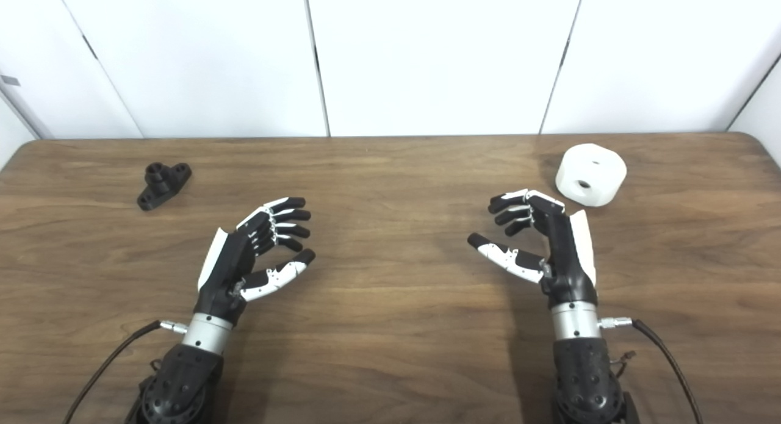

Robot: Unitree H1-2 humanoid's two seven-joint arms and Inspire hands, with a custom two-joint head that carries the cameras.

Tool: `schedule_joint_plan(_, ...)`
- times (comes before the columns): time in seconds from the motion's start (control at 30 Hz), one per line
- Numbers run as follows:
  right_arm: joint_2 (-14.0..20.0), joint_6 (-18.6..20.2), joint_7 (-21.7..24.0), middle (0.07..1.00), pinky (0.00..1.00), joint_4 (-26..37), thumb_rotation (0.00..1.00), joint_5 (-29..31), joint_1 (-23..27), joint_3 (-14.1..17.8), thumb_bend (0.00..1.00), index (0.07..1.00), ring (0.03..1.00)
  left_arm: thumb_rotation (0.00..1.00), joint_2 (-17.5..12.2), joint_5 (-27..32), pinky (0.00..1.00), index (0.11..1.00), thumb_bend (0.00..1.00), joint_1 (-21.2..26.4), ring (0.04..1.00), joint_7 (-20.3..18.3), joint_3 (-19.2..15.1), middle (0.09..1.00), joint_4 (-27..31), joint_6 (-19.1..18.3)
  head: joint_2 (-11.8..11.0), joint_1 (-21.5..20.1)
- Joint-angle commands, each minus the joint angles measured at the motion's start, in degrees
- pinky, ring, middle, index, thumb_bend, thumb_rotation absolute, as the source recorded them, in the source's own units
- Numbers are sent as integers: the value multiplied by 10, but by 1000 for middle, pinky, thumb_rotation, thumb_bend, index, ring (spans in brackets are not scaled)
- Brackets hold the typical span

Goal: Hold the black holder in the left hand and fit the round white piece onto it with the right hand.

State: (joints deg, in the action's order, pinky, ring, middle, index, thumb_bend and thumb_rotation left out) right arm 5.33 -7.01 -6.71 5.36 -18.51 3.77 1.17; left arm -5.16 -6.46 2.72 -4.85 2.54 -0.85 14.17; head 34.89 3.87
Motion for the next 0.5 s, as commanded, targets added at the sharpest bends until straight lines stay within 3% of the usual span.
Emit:
schedule_joint_plan(0.0,5,-15,-4,621,426,13,134,2,14,1,503,497,530,5,0,12,570,797,537,6,665,1,0,735,8,12,-1,6)
schedule_joint_plan(0.27,9,-31,-6,617,428,3,131,4,16,0,502,497,527,0,0,24,575,817,529,7,678,-6,2,748,4,4,-5,15)
schedule_joint_plan(0.37,11,-29,-8,613,426,-1,133,6,18,2,502,497,527,5,2,19,571,814,527,9,680,-3,4,750,-1,7,-16,58)
schedule_joint_plan(0.4,14,-28,-6,615,425,-2,133,6,19,4,502,497,528,2,5,15,570,811,529,11,678,-1,5,749,-4,9,-25,95)
schedule_joint_plan(0.43,17,-26,-5,618,430,-2,135,7,18,5,502,497,533,1,7,12,573,805,536,12,676,1,7,748,-8,13,-25,95)
schedule_joint_plan(0.47,21,-26,-3,620,436,-3,136,8,17,7,502,497,540,4,10,5,570,799,535,12,674,4,10,748,-13,16,-35,129)
